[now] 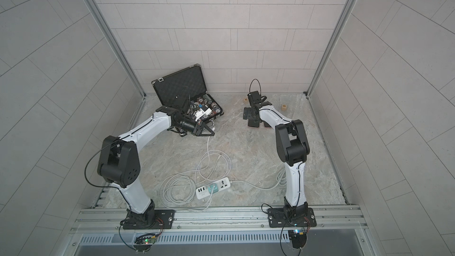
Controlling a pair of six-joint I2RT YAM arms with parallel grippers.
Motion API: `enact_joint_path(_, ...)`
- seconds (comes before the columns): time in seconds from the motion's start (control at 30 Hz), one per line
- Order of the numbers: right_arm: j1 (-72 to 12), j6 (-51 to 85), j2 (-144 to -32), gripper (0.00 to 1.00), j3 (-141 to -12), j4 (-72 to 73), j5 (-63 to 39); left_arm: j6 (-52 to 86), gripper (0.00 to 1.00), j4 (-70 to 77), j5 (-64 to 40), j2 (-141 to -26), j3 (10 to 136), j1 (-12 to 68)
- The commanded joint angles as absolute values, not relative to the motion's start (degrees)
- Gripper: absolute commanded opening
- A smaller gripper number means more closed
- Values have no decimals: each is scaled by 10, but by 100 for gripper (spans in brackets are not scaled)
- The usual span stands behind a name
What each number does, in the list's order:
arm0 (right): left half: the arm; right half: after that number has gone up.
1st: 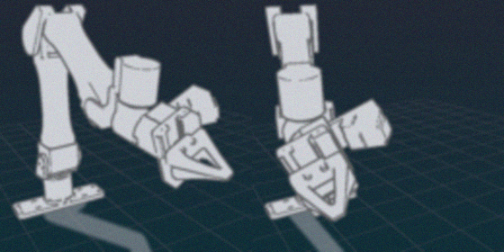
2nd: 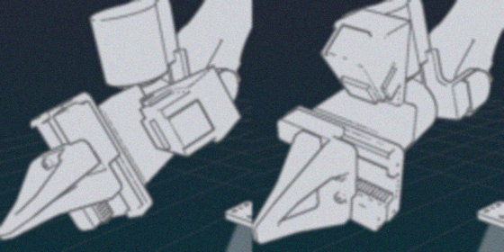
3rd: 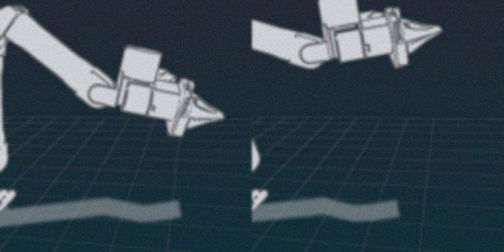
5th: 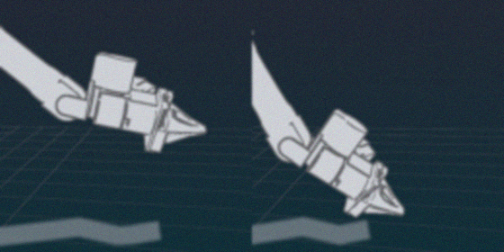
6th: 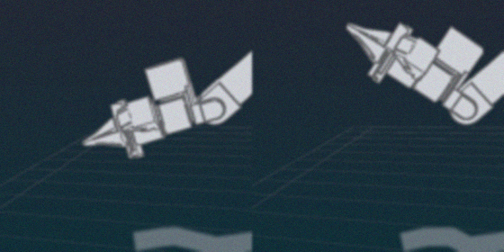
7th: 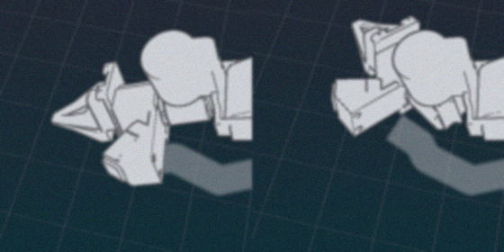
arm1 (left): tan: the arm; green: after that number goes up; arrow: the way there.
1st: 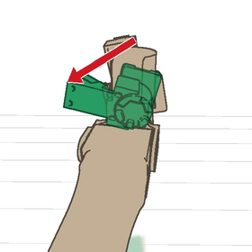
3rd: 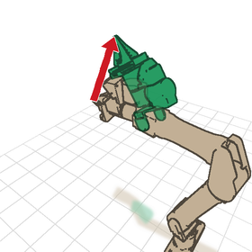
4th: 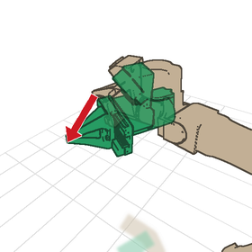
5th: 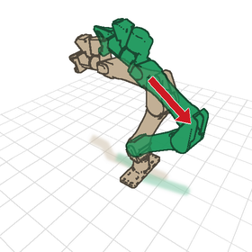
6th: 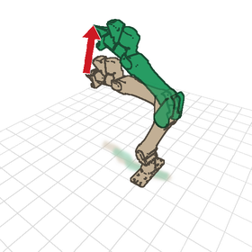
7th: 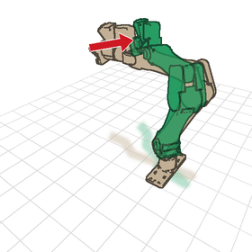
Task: Plug the charging cable into the phone
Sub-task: Pick up the phone at the center of the board.
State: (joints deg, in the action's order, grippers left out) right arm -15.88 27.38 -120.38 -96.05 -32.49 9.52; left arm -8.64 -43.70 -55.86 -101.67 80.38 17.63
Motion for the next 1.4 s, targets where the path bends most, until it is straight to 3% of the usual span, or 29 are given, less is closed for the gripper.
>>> enact_joint_path(0.0,-160,308,-1241,100,-999,-316,114,-85,0,-430,-567,-999,795,174)
enact_joint_path(0.47,-159,311,-1328,99,-1033,-320,149,-78,0,-422,-569,-1006,791,173)
enact_joint_path(1.03,-154,274,-1320,74,-1013,-357,142,-76,0,-423,-570,-1000,793,173)
enact_joint_path(1.37,-155,183,-1228,64,-968,-336,112,-81,0,-430,-568,-999,800,173)
